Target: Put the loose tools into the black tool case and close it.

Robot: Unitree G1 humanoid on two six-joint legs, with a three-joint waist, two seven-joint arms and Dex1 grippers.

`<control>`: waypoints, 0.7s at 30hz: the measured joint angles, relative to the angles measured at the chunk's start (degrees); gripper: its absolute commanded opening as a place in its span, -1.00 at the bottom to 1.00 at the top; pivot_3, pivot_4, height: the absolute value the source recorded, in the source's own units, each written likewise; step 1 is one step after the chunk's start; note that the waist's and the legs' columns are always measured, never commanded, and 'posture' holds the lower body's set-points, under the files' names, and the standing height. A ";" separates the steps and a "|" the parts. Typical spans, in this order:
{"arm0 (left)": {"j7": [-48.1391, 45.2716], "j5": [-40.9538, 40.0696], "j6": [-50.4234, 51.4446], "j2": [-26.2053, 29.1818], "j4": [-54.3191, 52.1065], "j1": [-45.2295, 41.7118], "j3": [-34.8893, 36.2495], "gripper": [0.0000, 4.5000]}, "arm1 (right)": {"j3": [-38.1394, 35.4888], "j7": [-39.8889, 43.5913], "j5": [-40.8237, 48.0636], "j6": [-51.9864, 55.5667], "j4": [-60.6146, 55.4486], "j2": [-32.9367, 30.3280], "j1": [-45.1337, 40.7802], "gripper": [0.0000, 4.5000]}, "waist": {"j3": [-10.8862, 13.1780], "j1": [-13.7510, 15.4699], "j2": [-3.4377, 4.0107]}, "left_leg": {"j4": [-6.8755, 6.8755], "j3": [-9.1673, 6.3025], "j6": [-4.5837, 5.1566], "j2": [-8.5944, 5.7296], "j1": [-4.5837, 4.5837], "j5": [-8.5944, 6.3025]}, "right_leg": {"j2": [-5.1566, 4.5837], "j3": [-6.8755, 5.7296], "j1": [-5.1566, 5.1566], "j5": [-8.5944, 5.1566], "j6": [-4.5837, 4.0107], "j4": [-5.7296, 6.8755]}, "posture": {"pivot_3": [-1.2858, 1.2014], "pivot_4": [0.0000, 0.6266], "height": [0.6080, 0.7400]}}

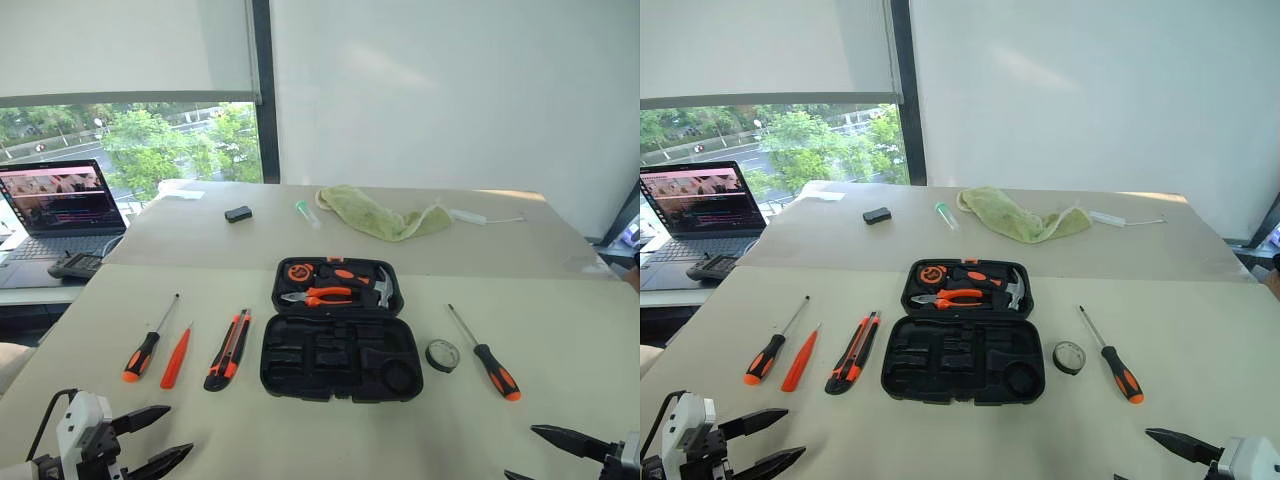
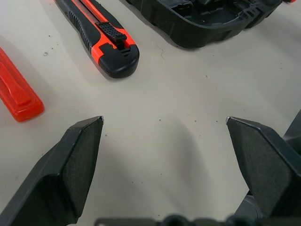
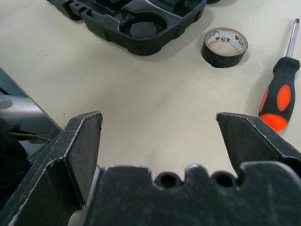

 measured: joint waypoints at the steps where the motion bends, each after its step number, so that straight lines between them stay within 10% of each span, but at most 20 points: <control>1: 0.00 0.00 0.00 0.00 0.00 0.00 0.00 1.00 | 0.00 0.00 0.00 0.00 0.00 0.00 0.00 0.99 | 0.00 0.00 0.00 | 0.00 0.00 -0.01 0.01 0.00 0.00 | 0.00 0.00 0.00 0.00 -0.01 0.00 | 0.03 -0.52 1.00; 12: 31.34 -1.60 16.78 -4.01 -7.87 -18.77 -1.20 1.00 | 3.59 -8.70 14.72 5.88 -10.55 -2.86 -13.78 0.99 | -0.04 -0.12 -0.06 | 0.00 -0.01 -0.18 0.15 -0.03 0.05 | 0.43 0.01 0.12 0.53 -0.07 0.07 | 0.03 -0.52 1.00; 21: 50.97 -2.56 52.77 8.52 -2.03 -37.35 0.42 1.00 | 9.56 -9.06 25.98 12.09 -15.36 -15.56 -29.67 0.99 | 0.05 -0.59 -0.25 | -0.04 -0.03 -0.26 0.05 0.02 0.09 | 0.74 -0.06 0.11 0.55 -0.11 0.17 | 0.03 -0.52 1.00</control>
